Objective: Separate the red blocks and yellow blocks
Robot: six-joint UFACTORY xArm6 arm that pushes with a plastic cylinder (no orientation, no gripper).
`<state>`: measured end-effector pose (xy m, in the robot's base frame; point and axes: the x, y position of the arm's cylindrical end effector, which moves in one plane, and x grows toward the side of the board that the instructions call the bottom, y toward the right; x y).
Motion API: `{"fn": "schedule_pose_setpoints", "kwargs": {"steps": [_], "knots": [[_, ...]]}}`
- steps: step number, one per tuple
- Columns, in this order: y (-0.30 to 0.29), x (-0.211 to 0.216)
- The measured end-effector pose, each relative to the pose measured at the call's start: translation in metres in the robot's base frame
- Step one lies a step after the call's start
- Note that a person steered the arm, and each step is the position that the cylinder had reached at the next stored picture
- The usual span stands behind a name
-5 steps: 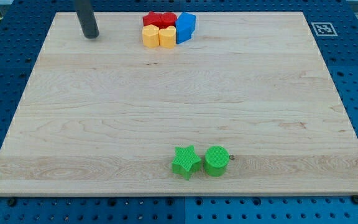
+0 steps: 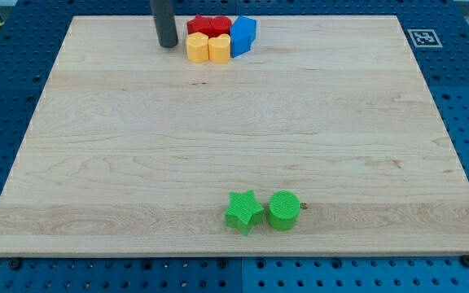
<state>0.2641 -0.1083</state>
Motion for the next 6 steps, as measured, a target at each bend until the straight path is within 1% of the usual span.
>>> {"fn": "schedule_pose_setpoints", "kwargs": {"steps": [1, 2, 3, 5, 6], "knots": [[0.029, 0.000], [0.079, 0.026], [0.125, 0.062], [0.128, 0.064], [0.141, 0.062]]}}
